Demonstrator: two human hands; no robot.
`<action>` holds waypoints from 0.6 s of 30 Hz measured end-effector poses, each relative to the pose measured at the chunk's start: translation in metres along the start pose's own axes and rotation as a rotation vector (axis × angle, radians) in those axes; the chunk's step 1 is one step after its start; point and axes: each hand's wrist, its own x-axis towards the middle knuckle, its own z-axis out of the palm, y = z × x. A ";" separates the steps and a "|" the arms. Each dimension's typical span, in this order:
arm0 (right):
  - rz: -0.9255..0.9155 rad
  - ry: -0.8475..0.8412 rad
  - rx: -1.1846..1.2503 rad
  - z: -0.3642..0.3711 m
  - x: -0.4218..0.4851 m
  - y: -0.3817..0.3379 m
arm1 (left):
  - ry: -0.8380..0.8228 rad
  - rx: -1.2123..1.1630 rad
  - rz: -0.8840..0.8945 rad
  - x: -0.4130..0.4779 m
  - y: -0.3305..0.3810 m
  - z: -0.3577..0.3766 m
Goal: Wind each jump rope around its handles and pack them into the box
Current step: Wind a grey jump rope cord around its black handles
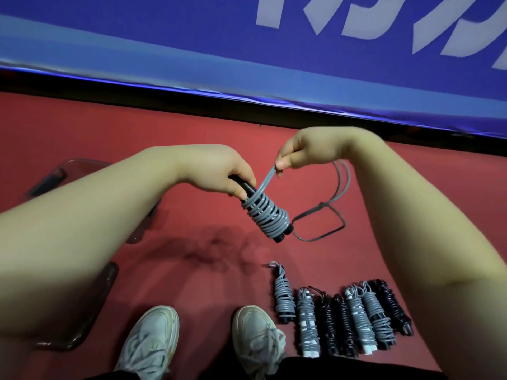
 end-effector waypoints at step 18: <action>0.056 0.857 0.578 0.087 0.068 -0.059 | 1.081 -0.507 -0.356 0.021 -0.030 -0.004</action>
